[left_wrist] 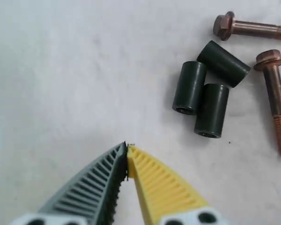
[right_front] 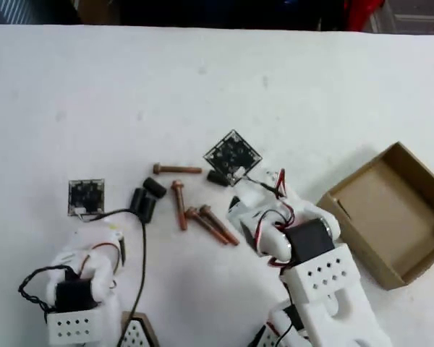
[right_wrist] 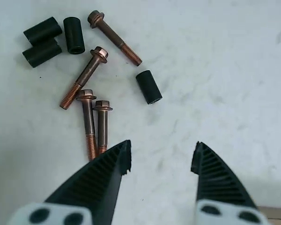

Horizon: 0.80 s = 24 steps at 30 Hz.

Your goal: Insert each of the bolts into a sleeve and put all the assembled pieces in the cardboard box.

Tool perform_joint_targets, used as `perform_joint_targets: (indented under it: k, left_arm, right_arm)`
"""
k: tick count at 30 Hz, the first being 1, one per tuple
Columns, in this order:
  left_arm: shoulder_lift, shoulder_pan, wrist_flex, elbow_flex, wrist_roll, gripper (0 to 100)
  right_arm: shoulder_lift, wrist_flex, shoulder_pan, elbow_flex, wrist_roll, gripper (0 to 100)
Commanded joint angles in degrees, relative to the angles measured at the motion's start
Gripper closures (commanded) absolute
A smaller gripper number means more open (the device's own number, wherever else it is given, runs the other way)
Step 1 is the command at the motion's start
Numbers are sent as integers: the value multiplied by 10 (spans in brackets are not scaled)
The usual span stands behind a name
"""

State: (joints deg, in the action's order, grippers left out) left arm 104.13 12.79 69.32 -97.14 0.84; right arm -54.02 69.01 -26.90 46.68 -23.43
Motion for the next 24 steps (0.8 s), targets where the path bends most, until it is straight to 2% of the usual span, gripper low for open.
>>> perform_joint_targets:
  k: [1, 14, 24]
  left_arm:
    - [3, 16, -17, 1, -4, 977]
    - [3, 12, 33, 1, -2, 977]
    - [3, 14, 39, 1, -4, 977]
  right_arm:
    - [2, -15, -3, -4, 3, 800]
    - [3, -16, -5, -2, 4, 800]
    - [3, -16, -80, 16, 4, 800]
